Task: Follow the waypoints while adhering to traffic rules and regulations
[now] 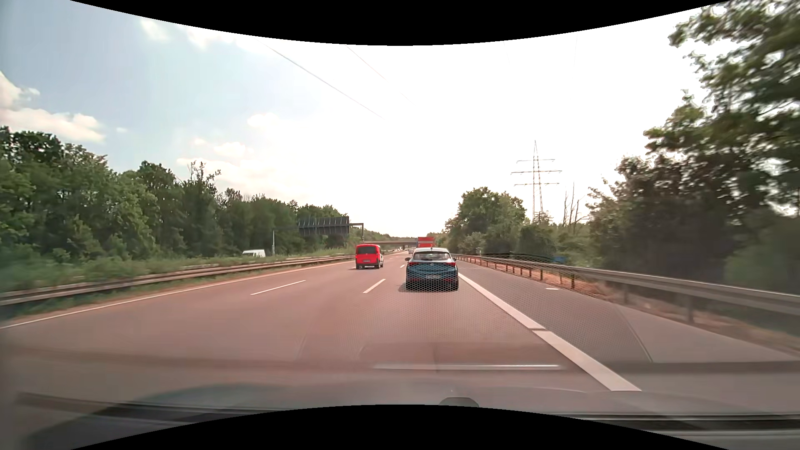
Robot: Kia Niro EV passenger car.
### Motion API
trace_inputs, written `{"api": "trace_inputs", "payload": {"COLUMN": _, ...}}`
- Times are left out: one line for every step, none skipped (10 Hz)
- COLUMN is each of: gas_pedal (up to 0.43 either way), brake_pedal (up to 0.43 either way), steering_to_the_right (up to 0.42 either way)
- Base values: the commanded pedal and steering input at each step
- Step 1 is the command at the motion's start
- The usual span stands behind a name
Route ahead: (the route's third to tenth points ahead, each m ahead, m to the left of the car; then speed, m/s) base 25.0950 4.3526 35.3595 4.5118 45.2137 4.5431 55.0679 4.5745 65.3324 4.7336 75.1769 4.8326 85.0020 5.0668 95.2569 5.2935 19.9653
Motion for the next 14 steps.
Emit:
{"api": "trace_inputs", "payload": {"gas_pedal": 0.0, "brake_pedal": 0.0, "steering_to_the_right": -0.008}}
{"api": "trace_inputs", "payload": {"gas_pedal": 0.0, "brake_pedal": 0.0, "steering_to_the_right": -0.008}}
{"api": "trace_inputs", "payload": {"gas_pedal": 0.0, "brake_pedal": 0.0, "steering_to_the_right": -0.008}}
{"api": "trace_inputs", "payload": {"gas_pedal": 0.0, "brake_pedal": 0.0, "steering_to_the_right": -0.008}}
{"api": "trace_inputs", "payload": {"gas_pedal": 0.0, "brake_pedal": 0.0, "steering_to_the_right": -0.008}}
{"api": "trace_inputs", "payload": {"gas_pedal": 0.0, "brake_pedal": 0.0, "steering_to_the_right": -0.008}}
{"api": "trace_inputs", "payload": {"gas_pedal": 0.0, "brake_pedal": 0.0, "steering_to_the_right": -0.008}}
{"api": "trace_inputs", "payload": {"gas_pedal": 0.0, "brake_pedal": 0.0, "steering_to_the_right": -0.008}}
{"api": "trace_inputs", "payload": {"gas_pedal": 0.0, "brake_pedal": 0.0, "steering_to_the_right": -0.008}}
{"api": "trace_inputs", "payload": {"gas_pedal": 0.0, "brake_pedal": 0.0, "steering_to_the_right": -0.006}}
{"api": "trace_inputs", "payload": {"gas_pedal": 0.0, "brake_pedal": 0.0, "steering_to_the_right": -0.004}}
{"api": "trace_inputs", "payload": {"gas_pedal": 0.0, "brake_pedal": 0.0, "steering_to_the_right": -0.002}}
{"api": "trace_inputs", "payload": {"gas_pedal": 0.0, "brake_pedal": 0.0, "steering_to_the_right": -0.002}}
{"api": "trace_inputs", "payload": {"gas_pedal": 0.0, "brake_pedal": 0.0, "steering_to_the_right": -0.002}}
